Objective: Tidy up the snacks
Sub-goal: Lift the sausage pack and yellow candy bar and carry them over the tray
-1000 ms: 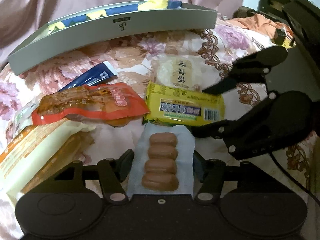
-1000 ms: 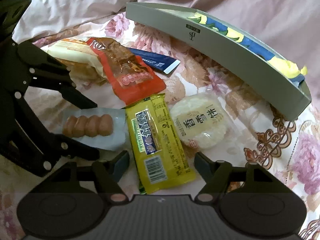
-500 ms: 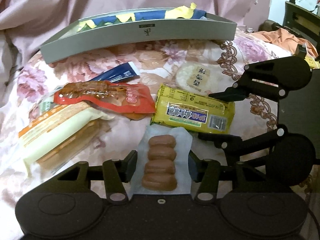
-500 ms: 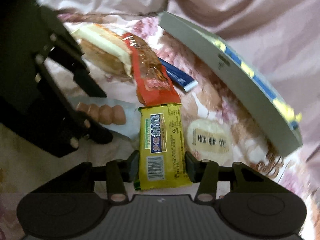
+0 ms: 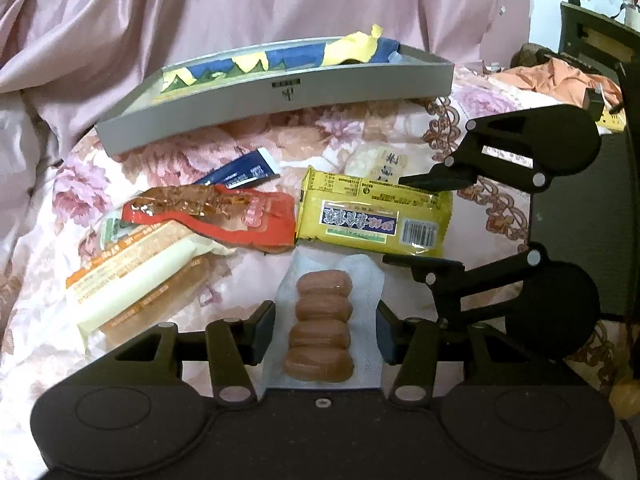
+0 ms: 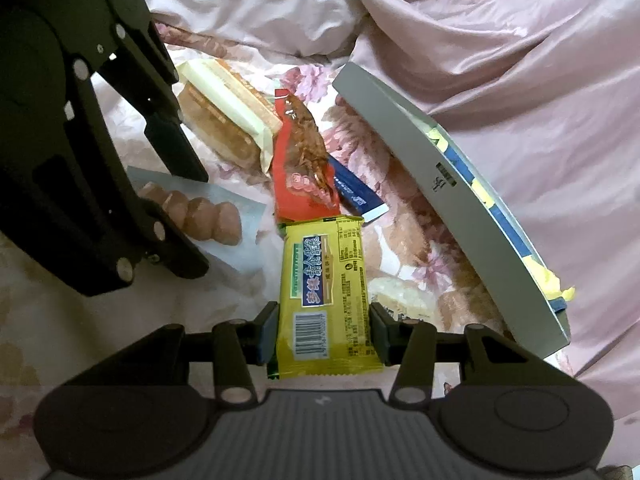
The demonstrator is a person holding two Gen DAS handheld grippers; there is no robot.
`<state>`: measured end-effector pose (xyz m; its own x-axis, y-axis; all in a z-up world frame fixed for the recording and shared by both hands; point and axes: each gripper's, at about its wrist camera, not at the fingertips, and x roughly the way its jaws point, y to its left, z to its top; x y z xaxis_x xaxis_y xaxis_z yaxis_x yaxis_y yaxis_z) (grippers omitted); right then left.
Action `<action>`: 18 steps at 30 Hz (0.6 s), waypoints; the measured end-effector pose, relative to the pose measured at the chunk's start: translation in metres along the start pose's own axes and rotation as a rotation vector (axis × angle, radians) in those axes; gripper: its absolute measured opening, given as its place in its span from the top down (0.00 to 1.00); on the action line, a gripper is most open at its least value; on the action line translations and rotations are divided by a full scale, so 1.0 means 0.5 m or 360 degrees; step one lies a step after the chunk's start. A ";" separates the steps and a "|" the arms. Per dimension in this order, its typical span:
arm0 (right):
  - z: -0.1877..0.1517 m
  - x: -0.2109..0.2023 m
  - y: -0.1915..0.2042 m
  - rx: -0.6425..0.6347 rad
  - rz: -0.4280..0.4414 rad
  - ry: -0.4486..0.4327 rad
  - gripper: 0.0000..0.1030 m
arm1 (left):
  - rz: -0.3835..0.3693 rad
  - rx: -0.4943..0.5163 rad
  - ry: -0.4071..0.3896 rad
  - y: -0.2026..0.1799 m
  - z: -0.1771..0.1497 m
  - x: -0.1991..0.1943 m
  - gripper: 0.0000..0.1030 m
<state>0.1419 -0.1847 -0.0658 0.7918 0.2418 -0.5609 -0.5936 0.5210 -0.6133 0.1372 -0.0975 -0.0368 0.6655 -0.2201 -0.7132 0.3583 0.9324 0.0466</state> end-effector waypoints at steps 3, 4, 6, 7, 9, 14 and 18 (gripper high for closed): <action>0.001 -0.008 0.005 -0.0028 -0.0043 -0.0029 0.50 | 0.0017 -0.0012 -0.0039 -0.001 0.006 -0.011 0.48; 0.001 -0.010 0.004 -0.0032 -0.0062 -0.0041 0.50 | 0.0022 -0.0018 -0.0055 -0.001 0.009 -0.015 0.48; 0.003 -0.016 0.001 -0.0028 -0.0106 -0.0061 0.50 | 0.0036 -0.0027 -0.0089 -0.001 0.016 -0.023 0.48; 0.003 -0.018 -0.001 -0.0018 -0.0130 -0.0071 0.50 | 0.0043 -0.0031 -0.0105 0.000 0.019 -0.026 0.48; 0.004 -0.021 -0.009 0.0011 -0.0185 -0.0094 0.50 | 0.0057 -0.0046 -0.0142 0.002 0.028 -0.032 0.48; 0.005 -0.033 -0.031 0.0083 -0.0338 -0.0175 0.50 | 0.0091 -0.0128 -0.0256 0.013 0.057 -0.045 0.48; 0.012 -0.049 -0.053 0.0159 -0.0481 -0.0270 0.50 | 0.0108 -0.0232 -0.0354 0.027 0.094 -0.050 0.48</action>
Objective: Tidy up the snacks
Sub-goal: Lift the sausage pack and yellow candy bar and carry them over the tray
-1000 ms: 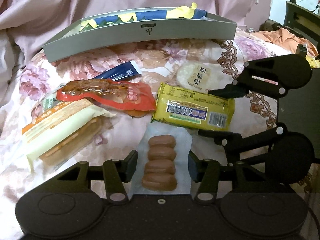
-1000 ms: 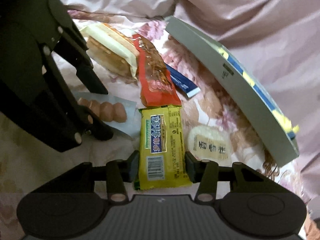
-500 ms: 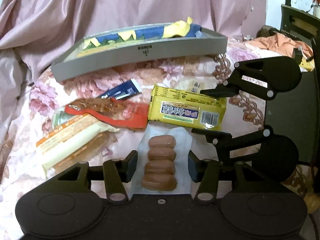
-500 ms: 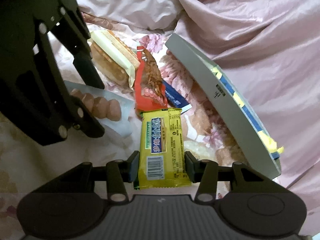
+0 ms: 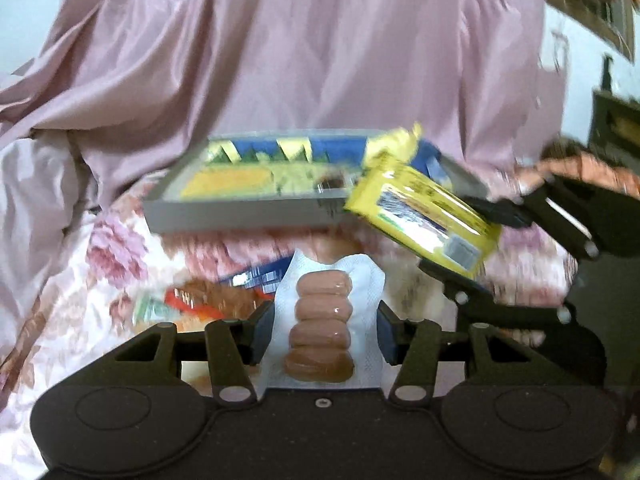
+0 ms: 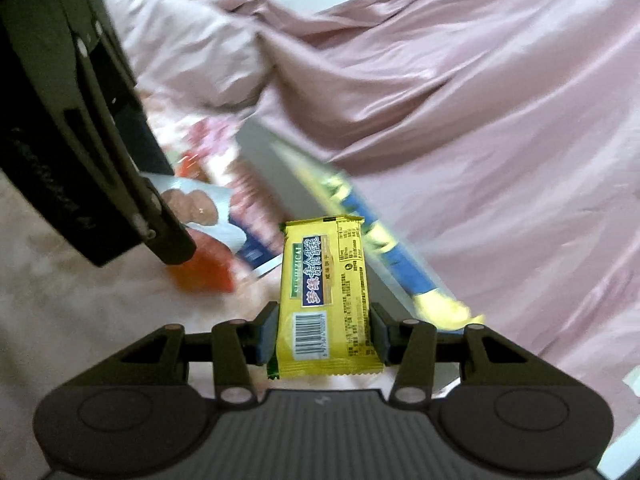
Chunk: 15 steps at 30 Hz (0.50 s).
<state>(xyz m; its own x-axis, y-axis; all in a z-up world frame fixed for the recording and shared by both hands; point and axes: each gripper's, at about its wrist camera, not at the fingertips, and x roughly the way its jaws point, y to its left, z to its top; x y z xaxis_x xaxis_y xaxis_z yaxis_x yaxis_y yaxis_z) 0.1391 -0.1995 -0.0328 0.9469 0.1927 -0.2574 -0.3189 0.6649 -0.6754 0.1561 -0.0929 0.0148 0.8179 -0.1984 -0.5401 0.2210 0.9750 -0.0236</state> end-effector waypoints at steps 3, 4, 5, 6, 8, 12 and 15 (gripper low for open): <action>0.006 -0.001 -0.021 0.0076 -0.0098 -0.0051 0.50 | 0.0022 -0.0057 -0.0086 0.004 0.032 0.004 0.47; 0.006 -0.001 -0.027 0.0098 -0.0127 -0.0063 0.50 | 0.0032 -0.0078 -0.0118 0.006 0.044 0.006 0.47; 0.008 0.001 -0.035 0.0126 -0.0162 -0.0076 0.50 | 0.0039 -0.0095 -0.0139 0.007 0.055 0.011 0.47; 0.009 0.002 -0.043 0.0156 -0.0190 -0.0086 0.50 | 0.0049 -0.0112 -0.0159 0.008 0.067 0.017 0.47; 0.012 0.009 -0.061 0.0242 -0.0242 -0.0102 0.49 | 0.0069 -0.0145 -0.0198 0.011 0.093 0.029 0.47; 0.012 0.037 -0.091 0.0391 -0.0316 -0.0104 0.49 | 0.0109 -0.0220 -0.0248 0.020 0.143 0.066 0.46; 0.008 0.060 -0.111 0.0479 -0.0342 -0.0091 0.49 | 0.0135 -0.0279 -0.0269 0.028 0.173 0.093 0.46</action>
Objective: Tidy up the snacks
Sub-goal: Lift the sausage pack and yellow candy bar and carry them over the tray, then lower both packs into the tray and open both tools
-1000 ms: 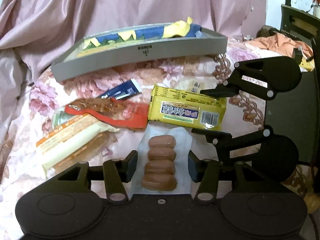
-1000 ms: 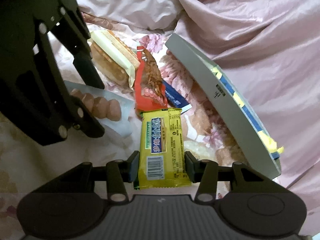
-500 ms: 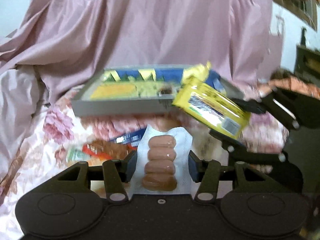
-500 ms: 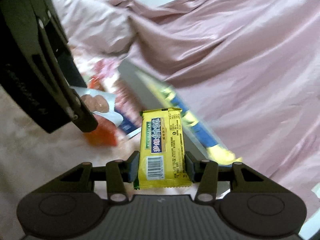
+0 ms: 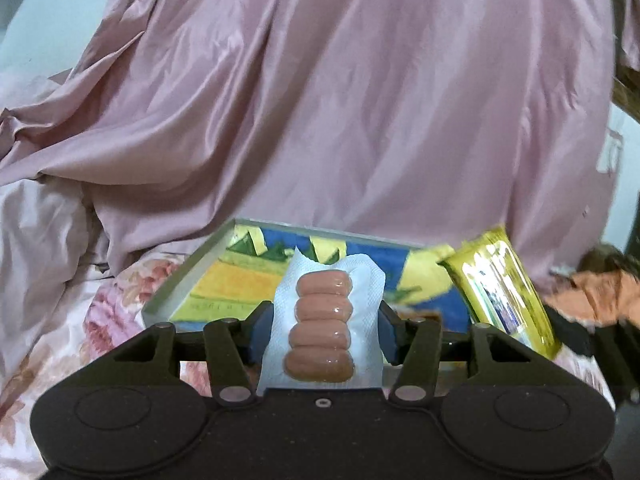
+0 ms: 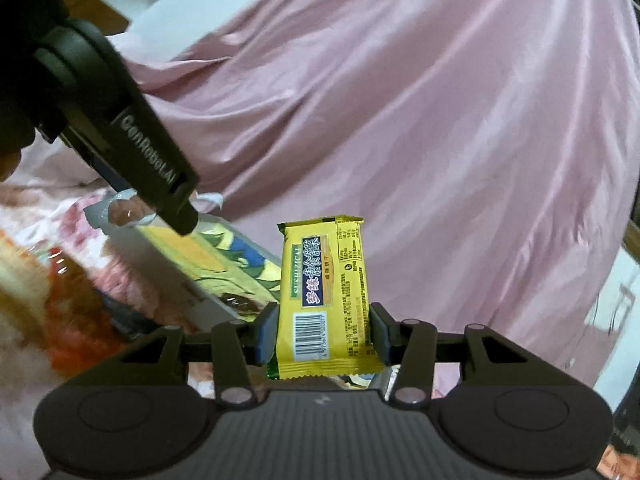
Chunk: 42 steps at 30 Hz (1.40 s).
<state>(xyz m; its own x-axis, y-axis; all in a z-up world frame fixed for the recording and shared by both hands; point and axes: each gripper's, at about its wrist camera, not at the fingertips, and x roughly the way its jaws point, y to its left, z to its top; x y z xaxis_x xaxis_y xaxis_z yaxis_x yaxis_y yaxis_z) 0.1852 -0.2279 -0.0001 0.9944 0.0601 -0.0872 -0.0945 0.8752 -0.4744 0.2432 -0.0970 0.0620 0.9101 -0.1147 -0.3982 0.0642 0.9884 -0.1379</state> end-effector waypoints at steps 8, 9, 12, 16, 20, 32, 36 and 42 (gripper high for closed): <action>0.002 0.051 -0.017 0.0103 -0.0012 0.0004 0.49 | 0.0105 -0.0087 -0.0023 -0.003 0.031 0.076 0.46; 0.003 0.056 -0.017 0.0111 -0.0010 0.0002 0.49 | 0.0116 -0.0088 -0.0023 -0.004 0.032 0.087 0.46; 0.008 0.066 -0.018 0.0134 -0.0005 -0.0001 0.49 | 0.0134 -0.0089 -0.0017 -0.007 0.031 0.107 0.46; 0.006 0.083 -0.022 0.0171 0.0009 0.0025 0.49 | 0.0145 -0.0084 -0.0003 -0.012 0.027 0.135 0.46; 0.005 0.104 -0.025 0.0206 0.0030 0.0064 0.49 | 0.0164 -0.0039 0.0000 -0.020 0.020 0.155 0.46; -0.003 0.140 -0.028 0.0262 0.0107 0.0166 0.49 | 0.0191 -0.0011 0.0053 -0.023 0.004 0.189 0.46; -0.005 0.141 -0.027 0.0268 0.0126 0.0187 0.49 | 0.0196 -0.0003 0.0083 -0.025 -0.005 0.197 0.45; -0.004 0.146 -0.023 0.0256 0.0145 0.0212 0.52 | 0.0209 -0.0031 0.0156 -0.021 -0.015 0.209 0.41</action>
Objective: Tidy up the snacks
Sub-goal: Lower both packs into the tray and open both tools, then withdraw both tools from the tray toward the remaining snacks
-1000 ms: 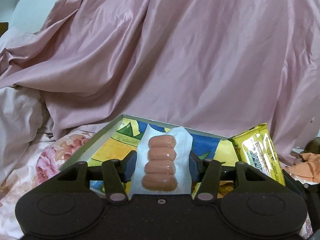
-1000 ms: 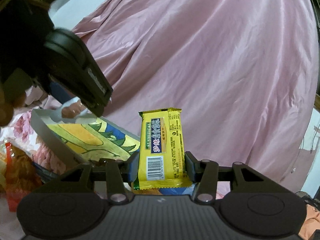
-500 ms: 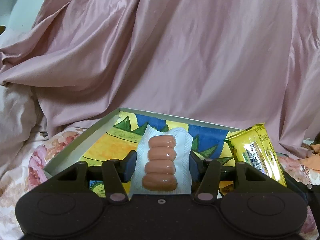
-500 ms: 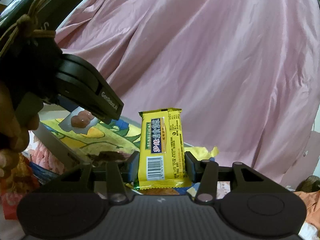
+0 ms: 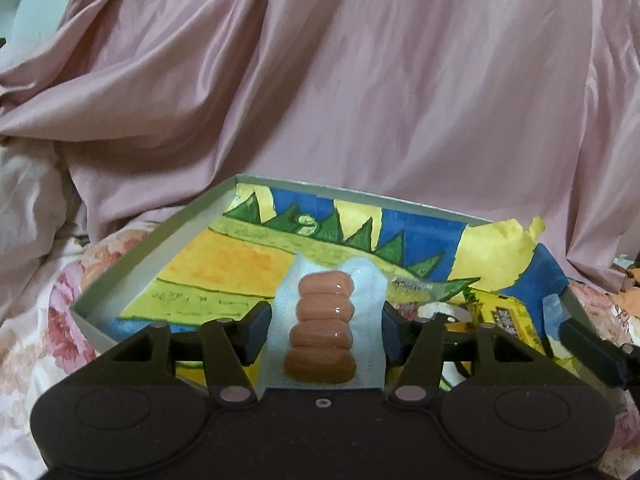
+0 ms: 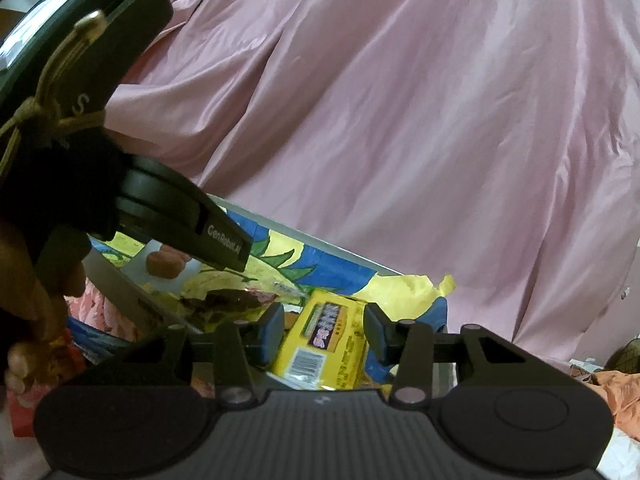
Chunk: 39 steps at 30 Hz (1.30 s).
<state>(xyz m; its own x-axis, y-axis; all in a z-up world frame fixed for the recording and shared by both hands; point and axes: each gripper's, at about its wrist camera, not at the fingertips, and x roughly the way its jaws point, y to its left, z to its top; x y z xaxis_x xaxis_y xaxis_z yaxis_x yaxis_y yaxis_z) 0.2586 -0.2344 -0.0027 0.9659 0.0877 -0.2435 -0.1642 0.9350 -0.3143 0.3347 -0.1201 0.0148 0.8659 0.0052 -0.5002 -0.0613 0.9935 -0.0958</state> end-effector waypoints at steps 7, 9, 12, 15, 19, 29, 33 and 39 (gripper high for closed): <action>0.003 0.002 -0.004 0.0018 -0.0031 -0.0015 0.37 | 0.0002 -0.0007 -0.0050 0.004 0.008 -0.020 0.20; 0.004 -0.002 -0.005 0.0022 -0.0045 -0.0030 0.29 | 0.0007 -0.0004 -0.0061 0.007 0.013 -0.029 0.16; 0.006 -0.008 -0.008 0.0035 -0.0067 -0.0062 0.18 | 0.0038 0.0002 -0.0085 0.012 0.019 -0.043 0.07; 0.007 -0.016 -0.012 0.0050 -0.0099 -0.0091 0.12 | 0.0096 0.0001 -0.0128 0.020 0.023 -0.062 0.01; 0.007 -0.029 -0.021 0.0098 -0.0140 -0.0143 0.04 | 0.0139 0.0002 -0.0167 0.034 0.024 -0.089 0.01; 0.010 -0.085 -0.032 0.0175 -0.0194 -0.0290 0.00 | 0.0152 -0.0016 -0.0210 0.083 -0.005 -0.165 0.01; 0.012 -0.130 -0.035 0.0207 -0.0179 -0.0337 0.00 | 0.0143 -0.0038 -0.0221 0.109 -0.024 -0.200 0.01; 0.017 -0.192 -0.043 0.0256 -0.0144 -0.0382 0.00 | 0.0126 -0.0033 -0.0202 0.138 -0.056 -0.243 0.01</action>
<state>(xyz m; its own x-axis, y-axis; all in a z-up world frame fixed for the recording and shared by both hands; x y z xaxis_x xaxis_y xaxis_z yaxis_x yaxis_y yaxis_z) 0.1711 -0.2601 0.0354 0.9980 0.0624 0.0088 -0.0600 0.9835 -0.1706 0.2115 -0.0552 0.0446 0.9137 0.0989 -0.3942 -0.1409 0.9869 -0.0789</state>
